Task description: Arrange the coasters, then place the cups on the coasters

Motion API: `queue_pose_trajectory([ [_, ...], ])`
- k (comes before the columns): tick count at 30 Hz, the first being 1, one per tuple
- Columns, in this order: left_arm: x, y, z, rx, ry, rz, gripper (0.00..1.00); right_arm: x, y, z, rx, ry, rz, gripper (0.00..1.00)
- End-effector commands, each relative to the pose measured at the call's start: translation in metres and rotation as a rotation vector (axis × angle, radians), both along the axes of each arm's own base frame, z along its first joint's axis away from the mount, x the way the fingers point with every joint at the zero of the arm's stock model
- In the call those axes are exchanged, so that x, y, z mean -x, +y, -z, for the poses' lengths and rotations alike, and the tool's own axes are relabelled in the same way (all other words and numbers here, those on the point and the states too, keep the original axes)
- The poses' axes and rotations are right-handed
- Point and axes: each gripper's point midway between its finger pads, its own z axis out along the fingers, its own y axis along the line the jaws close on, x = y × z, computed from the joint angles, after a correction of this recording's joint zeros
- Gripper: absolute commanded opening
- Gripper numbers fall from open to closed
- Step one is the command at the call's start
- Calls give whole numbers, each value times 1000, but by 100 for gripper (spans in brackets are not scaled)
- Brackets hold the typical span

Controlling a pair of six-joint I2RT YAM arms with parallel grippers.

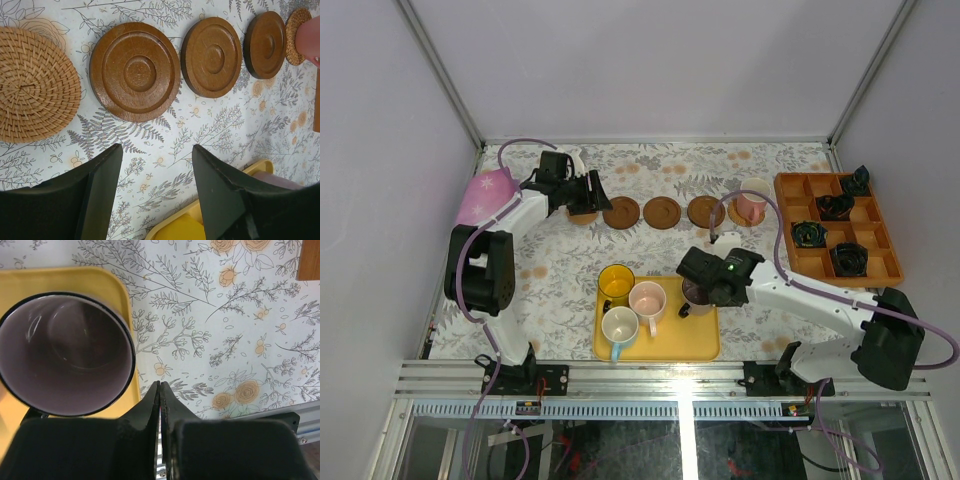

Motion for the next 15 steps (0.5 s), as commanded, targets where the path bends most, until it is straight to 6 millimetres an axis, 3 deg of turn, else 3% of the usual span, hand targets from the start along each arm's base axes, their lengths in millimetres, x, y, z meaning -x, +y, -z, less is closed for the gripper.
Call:
queue_pose_trajectory([
  [1,-2,-5,-7,11,-32,13,58,-11,-6,4,-10,-21,26,0],
  [7,-2,-4,-8,8,-35,9,58,-28,-10,11,-39,-26,3,0],
  [15,-3,-1,-7,-5,-32,1,58,-43,14,16,-78,-2,-89,1],
])
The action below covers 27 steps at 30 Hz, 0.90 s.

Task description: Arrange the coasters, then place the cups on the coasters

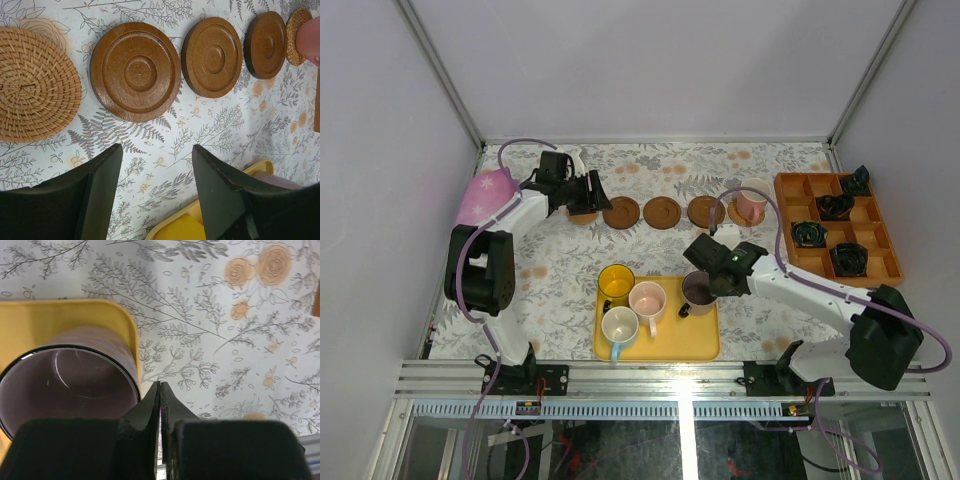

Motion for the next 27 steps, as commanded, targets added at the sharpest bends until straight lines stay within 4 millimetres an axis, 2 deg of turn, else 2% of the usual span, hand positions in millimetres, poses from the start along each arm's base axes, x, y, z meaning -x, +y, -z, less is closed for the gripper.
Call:
queue_pose_trajectory([
  [1,-2,-1,-6,-7,-30,0,58,-14,24,-1,-54,7,-71,1],
  [19,-5,2,4,-31,-4,-2,58,-62,55,3,-53,-19,-210,4],
  [27,-9,0,6,-24,4,-3,58,-88,88,0,-124,-54,-310,9],
])
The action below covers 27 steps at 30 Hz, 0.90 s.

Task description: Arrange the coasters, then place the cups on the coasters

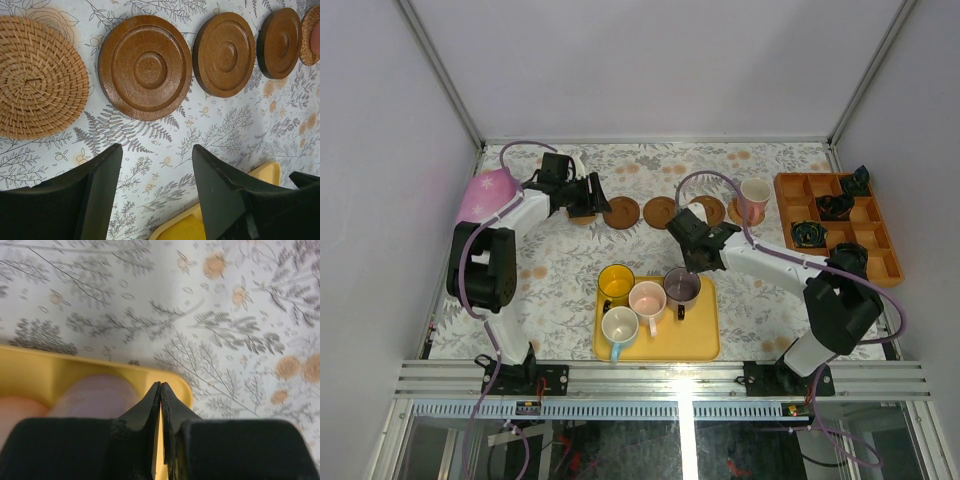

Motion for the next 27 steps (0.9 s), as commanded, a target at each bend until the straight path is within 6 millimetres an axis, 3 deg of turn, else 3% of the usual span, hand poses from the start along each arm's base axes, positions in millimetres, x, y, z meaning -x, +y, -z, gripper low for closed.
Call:
queue_pose_trajectory([
  [1,-9,-3,-5,-4,-27,10,58,-26,33,-16,-99,-58,-90,9],
  [4,-10,-4,-4,-3,-25,11,58,-30,41,-15,-112,-61,-112,10],
  [8,-9,-4,-3,-2,-24,11,58,-36,30,-31,-80,-108,-55,17],
  [12,-10,-4,-3,0,-28,14,58,-31,3,-56,-59,-187,45,46],
  [16,-11,-6,-3,7,-29,19,58,-20,-24,-81,-68,-269,121,96],
  [17,-11,-6,-3,7,-28,19,59,-15,-26,-82,-74,-261,125,100],
  [23,-12,-5,-7,4,-40,18,59,33,-22,-61,-166,-92,108,99],
  [27,-12,-5,-6,5,-34,19,59,56,-6,-68,-230,-137,24,99],
])
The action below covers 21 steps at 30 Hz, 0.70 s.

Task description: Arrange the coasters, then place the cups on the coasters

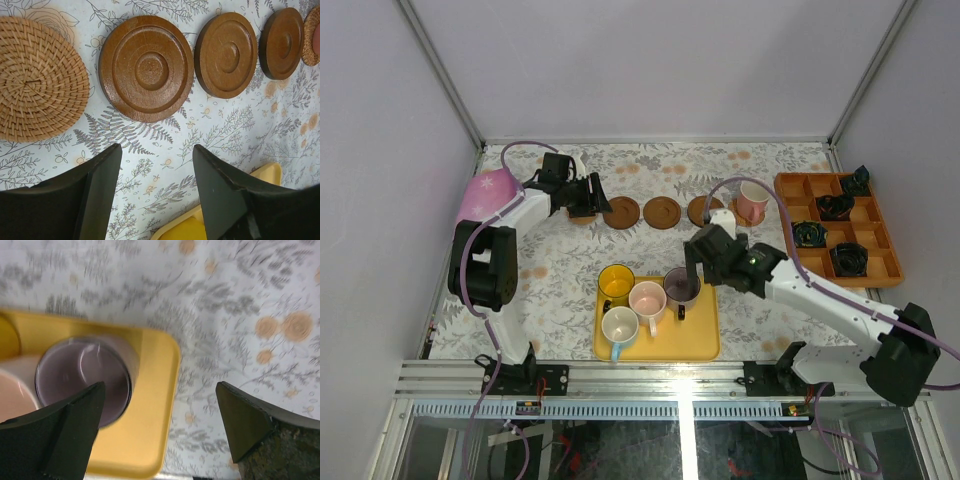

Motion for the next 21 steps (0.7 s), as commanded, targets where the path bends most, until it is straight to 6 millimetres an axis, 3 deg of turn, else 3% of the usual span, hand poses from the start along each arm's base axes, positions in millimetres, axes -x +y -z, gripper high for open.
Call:
queue_pose_trajectory([
  [1,-10,-5,-9,6,-41,20,59,35,15,-5,-78,8,-69,99],
  [10,-8,-5,-8,2,-31,20,59,55,38,3,-164,61,-179,99],
  [21,-8,-3,-3,-9,-21,14,59,74,58,21,-120,145,-309,100],
])
